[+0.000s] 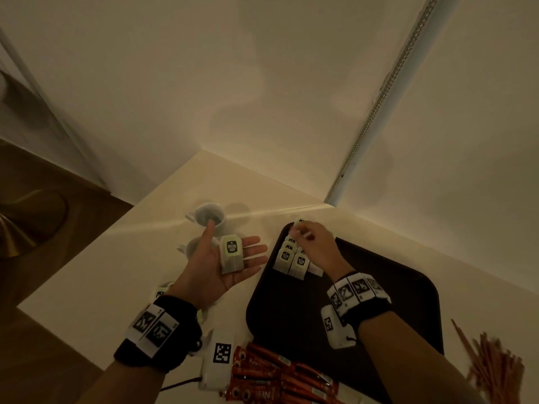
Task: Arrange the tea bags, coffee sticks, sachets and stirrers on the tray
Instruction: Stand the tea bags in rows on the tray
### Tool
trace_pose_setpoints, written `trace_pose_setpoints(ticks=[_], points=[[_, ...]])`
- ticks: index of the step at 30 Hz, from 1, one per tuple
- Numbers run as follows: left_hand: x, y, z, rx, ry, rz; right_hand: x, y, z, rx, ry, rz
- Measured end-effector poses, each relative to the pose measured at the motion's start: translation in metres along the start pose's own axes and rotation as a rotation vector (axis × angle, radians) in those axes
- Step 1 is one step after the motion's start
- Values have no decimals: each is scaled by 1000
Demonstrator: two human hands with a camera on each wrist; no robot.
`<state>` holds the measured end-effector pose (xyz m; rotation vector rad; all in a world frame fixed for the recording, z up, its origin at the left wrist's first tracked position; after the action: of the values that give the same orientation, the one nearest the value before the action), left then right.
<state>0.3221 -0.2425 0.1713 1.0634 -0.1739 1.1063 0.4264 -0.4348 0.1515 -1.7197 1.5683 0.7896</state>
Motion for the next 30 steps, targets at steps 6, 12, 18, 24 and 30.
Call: trace_pose_setpoints(ticks=[6, 12, 18, 24, 30], points=[[8, 9, 32, -76, -194, 123, -107, 22, 3, -264, -122, -364], [29, 14, 38, -133, -283, 564, -150, 25, -34, -162, -62, -520], [40, 27, 46, -201, -274, 806, -191, 34, -59, -152, 101, -530], [32, 34, 56, -275, -188, 722, -209, 35, -63, -167, 59, -407], [28, 37, 52, -279, -88, 641, -207, 34, -64, -116, 61, -352]])
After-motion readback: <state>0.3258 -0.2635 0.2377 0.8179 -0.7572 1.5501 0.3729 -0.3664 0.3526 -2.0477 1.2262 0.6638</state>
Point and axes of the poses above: each hand's wrist, its own y-axis away from the middle knuckle, its own z-axis out of the palm, x = y × z, the point moved 4 cm from there along -y, towards the middle knuckle, and after that the axes turned 11 degrees about x, right-handed, at the moved point
